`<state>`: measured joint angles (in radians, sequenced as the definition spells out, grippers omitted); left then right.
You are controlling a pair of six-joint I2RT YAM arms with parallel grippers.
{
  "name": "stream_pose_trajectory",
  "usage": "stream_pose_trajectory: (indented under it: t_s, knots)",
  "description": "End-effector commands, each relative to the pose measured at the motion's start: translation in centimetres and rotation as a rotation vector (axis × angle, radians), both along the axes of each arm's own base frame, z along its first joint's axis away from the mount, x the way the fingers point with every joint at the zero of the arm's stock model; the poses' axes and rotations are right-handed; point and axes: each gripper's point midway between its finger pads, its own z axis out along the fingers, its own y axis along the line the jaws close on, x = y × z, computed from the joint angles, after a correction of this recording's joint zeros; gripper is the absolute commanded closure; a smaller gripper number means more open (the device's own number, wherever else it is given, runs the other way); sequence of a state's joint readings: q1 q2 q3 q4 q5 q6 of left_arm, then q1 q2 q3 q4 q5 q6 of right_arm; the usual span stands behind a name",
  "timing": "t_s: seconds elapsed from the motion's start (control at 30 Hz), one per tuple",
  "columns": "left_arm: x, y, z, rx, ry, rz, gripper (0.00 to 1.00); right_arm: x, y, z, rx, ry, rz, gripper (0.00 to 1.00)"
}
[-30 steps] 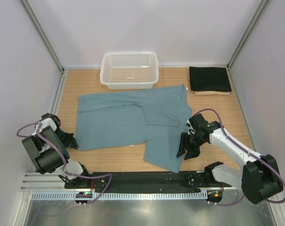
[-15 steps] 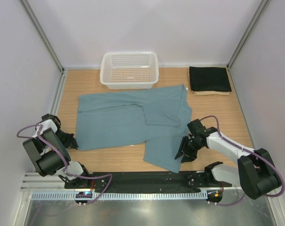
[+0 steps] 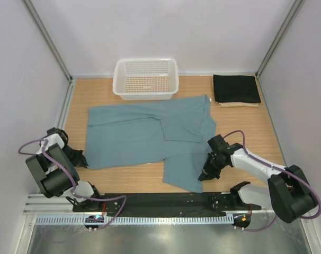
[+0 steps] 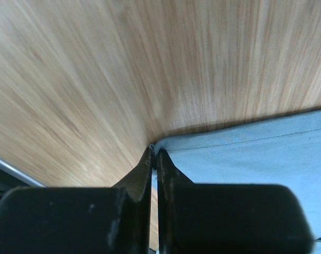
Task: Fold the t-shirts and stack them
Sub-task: Fold the tshirt
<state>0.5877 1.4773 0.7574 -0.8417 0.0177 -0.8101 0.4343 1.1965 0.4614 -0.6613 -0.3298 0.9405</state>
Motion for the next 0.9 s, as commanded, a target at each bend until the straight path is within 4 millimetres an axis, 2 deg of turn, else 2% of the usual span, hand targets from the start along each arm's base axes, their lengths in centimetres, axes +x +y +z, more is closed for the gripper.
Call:
stream_pose_trajectory:
  t_s: [0.0, 0.07, 0.17, 0.3, 0.37, 0.47, 0.57, 0.6, 0.63, 0.67, 0.73, 0.77, 0.8, 0.83, 0.87]
  knots:
    - [-0.3, 1.3, 1.0, 0.065, 0.034, 0.031, 1.00, 0.2, -2.8, -0.2, -0.151, -0.063, -0.013, 0.99]
    - [-0.8, 1.8, 1.5, 0.099, 0.050, 0.044, 1.00, -0.9, -3.7, 0.6, -0.189, -0.039, -0.001, 0.99]
    - [-2.0, 2.1, 2.3, 0.135, 0.100, 0.066, 1.00, -1.2, -4.3, 2.2, -0.191, -0.088, -0.004, 0.99]
    - [-2.8, 2.1, 3.0, 0.150, 0.122, 0.083, 1.00, -2.3, -4.6, 2.6, -0.177, -0.092, 0.015, 0.99]
    - [-2.9, 2.2, 3.3, 0.156, 0.126, 0.082, 1.00, -2.2, -4.8, 3.1, -0.187, -0.103, 0.036, 0.99]
    - [-3.0, 2.1, 3.8, 0.163, 0.128, 0.076, 1.00, -0.8, -5.1, 4.3, -0.204, -0.152, 0.052, 0.99]
    - [-2.2, 1.9, 4.3, 0.168, 0.105, 0.043, 1.00, 1.7, -5.7, 5.6, -0.235, -0.195, 0.085, 0.99]
    - [-1.7, 1.9, 4.7, 0.174, 0.098, 0.022, 1.00, 3.5, -5.6, 7.1, -0.228, -0.244, 0.079, 0.99]
    - [-1.3, 2.0, 5.0, 0.181, 0.088, 0.011, 1.00, 4.5, -5.5, 7.7, -0.216, -0.257, 0.077, 0.99]
    - [-1.0, 2.1, 5.2, 0.199, 0.091, -0.014, 1.00, 6.8, -6.0, 8.9, -0.207, -0.285, 0.033, 0.99]
    - [0.2, 3.0, 6.5, 0.247, 0.072, -0.045, 1.00, 9.3, -6.7, 10.0, -0.168, -0.317, 0.020, 0.99]
    - [0.7, 3.1, 6.9, 0.255, 0.064, -0.057, 1.00, 10.3, -6.2, 10.6, -0.148, -0.337, 0.041, 0.99]
    - [1.8, 3.4, 7.5, 0.270, 0.043, -0.074, 1.00, 12.3, -6.3, 11.0, -0.142, -0.337, 0.039, 0.99]
    - [2.2, 3.5, 7.8, 0.273, 0.037, -0.079, 1.00, 13.4, -6.2, 11.3, -0.136, -0.351, 0.071, 0.99]
    - [2.9, 3.4, 8.0, 0.276, 0.024, -0.092, 1.00, 15.5, -5.9, 12.6, -0.131, -0.397, 0.081, 0.99]
